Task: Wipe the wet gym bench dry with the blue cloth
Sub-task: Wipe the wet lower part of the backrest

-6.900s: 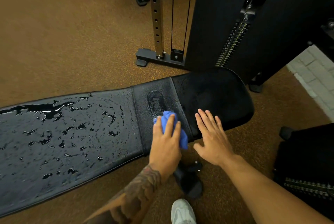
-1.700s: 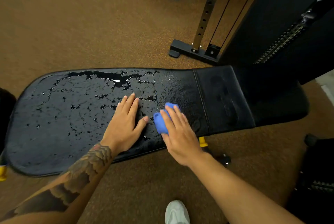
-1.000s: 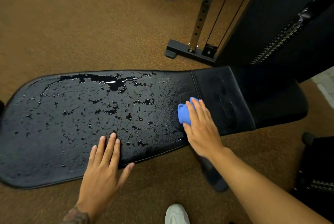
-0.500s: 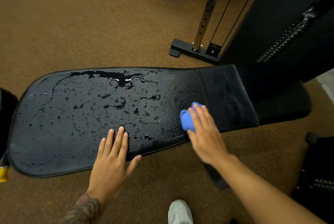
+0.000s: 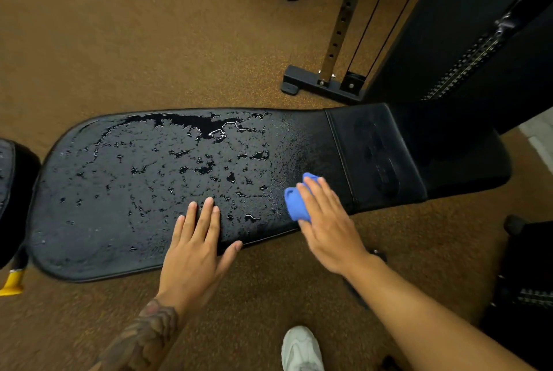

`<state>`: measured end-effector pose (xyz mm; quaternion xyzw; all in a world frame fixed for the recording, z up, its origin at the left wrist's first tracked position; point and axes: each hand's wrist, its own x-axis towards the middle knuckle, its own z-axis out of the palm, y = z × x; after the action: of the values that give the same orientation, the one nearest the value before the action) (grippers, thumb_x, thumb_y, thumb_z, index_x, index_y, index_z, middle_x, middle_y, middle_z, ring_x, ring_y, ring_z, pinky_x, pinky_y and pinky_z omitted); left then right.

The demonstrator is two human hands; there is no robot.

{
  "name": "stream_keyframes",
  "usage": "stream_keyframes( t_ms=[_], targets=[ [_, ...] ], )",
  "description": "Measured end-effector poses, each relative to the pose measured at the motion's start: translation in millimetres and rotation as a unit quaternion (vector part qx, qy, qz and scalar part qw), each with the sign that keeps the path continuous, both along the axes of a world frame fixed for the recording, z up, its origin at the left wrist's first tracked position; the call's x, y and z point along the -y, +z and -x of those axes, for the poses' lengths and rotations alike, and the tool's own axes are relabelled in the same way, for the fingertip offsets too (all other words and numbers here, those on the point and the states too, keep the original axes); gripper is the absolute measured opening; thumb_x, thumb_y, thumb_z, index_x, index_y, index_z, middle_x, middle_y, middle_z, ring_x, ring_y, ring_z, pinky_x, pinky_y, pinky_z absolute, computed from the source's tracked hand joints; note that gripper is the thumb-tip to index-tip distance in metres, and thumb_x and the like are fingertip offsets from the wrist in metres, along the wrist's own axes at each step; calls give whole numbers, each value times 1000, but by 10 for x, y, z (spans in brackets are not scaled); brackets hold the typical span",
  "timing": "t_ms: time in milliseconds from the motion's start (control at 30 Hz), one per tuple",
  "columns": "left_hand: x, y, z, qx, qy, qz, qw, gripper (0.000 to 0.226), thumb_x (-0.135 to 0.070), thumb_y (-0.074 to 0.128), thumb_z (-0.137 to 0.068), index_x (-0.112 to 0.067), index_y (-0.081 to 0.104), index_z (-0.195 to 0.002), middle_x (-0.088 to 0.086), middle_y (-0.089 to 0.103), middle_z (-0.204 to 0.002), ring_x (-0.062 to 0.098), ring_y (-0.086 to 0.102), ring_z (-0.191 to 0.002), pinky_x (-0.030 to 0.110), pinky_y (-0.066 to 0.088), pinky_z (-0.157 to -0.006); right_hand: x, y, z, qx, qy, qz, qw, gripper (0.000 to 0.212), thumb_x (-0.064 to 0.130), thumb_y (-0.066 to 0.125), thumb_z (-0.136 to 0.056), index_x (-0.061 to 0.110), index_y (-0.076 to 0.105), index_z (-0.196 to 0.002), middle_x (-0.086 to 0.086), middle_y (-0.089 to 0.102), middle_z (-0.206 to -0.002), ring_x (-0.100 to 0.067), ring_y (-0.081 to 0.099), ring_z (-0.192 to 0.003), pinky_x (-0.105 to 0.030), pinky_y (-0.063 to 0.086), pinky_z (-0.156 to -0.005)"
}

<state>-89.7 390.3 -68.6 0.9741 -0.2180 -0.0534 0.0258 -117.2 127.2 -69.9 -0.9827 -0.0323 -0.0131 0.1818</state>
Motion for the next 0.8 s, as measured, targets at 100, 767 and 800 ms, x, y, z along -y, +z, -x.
stream_keyframes(
  t_ms=[100, 767, 800],
  targets=[
    [128, 38, -159, -1, 1, 3, 1000, 83, -65, 24, -91, -3, 38, -143, 12, 30, -155, 33, 20, -145, 49, 24, -115, 206, 6, -252, -5, -69, 10, 998, 63, 26, 43, -87, 9, 29, -146, -12, 26, -154, -32, 15, -144, -50, 23, -114],
    [310, 11, -275, -10, -16, -1, 1000, 90, -71, 18, -90, -2, 39, -142, 15, 33, -153, 37, 26, -142, 53, 28, -113, -332, 41, -324, 3, -6, 1, 1000, 62, 25, 43, -91, 10, 26, -148, -11, 22, -156, -33, 9, -146, -46, 14, -118],
    [306, 11, -277, -10, -16, 2, 1000, 90, -71, 18, -90, -1, 40, -142, 15, 34, -153, 37, 27, -142, 53, 29, -112, -341, 58, -131, -1, 26, -2, 1000, 62, 27, 39, -89, 11, 26, -148, -10, 22, -156, -31, 9, -146, -44, 14, -118]
  ],
)
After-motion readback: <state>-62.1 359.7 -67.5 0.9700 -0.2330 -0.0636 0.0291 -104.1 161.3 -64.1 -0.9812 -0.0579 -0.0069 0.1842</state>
